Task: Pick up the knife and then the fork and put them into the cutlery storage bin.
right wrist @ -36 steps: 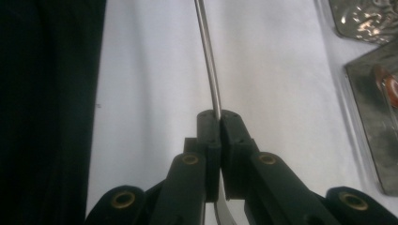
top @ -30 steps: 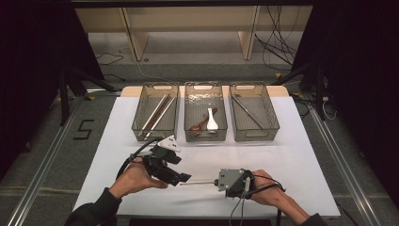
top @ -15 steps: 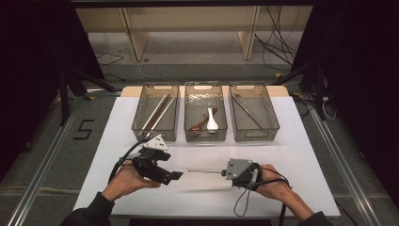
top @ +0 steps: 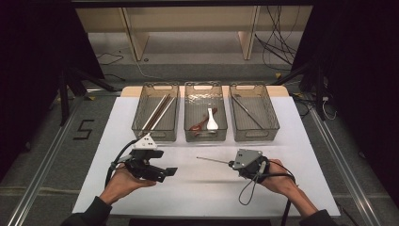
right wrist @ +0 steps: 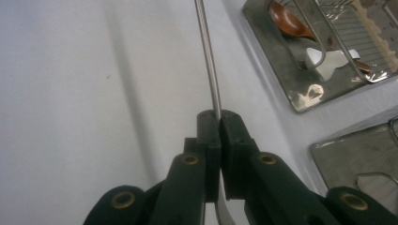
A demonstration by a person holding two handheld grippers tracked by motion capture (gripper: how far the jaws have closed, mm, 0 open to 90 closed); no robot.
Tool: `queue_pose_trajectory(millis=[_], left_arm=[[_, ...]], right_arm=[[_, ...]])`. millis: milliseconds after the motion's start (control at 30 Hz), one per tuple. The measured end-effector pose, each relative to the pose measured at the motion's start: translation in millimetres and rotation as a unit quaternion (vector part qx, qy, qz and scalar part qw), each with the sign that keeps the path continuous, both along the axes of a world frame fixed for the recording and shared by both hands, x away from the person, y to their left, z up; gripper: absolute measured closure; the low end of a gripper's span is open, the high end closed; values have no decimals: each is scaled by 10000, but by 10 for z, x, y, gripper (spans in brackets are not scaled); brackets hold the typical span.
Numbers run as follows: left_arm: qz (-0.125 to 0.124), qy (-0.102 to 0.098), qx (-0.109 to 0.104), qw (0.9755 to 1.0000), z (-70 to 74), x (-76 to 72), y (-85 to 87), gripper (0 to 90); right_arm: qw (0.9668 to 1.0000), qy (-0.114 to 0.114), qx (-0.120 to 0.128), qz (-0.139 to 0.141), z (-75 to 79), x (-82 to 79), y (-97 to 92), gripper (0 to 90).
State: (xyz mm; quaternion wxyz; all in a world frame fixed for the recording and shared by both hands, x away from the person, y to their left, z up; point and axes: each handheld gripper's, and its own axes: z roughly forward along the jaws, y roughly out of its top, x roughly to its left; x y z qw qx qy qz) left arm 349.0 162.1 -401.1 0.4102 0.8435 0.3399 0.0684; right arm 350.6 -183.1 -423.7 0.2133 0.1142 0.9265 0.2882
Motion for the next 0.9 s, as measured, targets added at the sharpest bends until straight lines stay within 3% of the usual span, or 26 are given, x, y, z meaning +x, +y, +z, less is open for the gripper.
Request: queue_pose_trajectory(millis=[167, 333, 900], left_arm=[[124, -141, -36, 9998, -18, -7, 49, 172], [217, -95, -99, 9997, -39, -6, 93, 169], [313, -220, -276, 9989, -69, -26, 141, 162]], right_arm=[[9999, 20, 86, -123, 14, 27, -31, 882], [9996, 43, 174, -209, 35, 51, -47, 882], [9960, 65, 590, -666, 197, 257, -148, 882]])
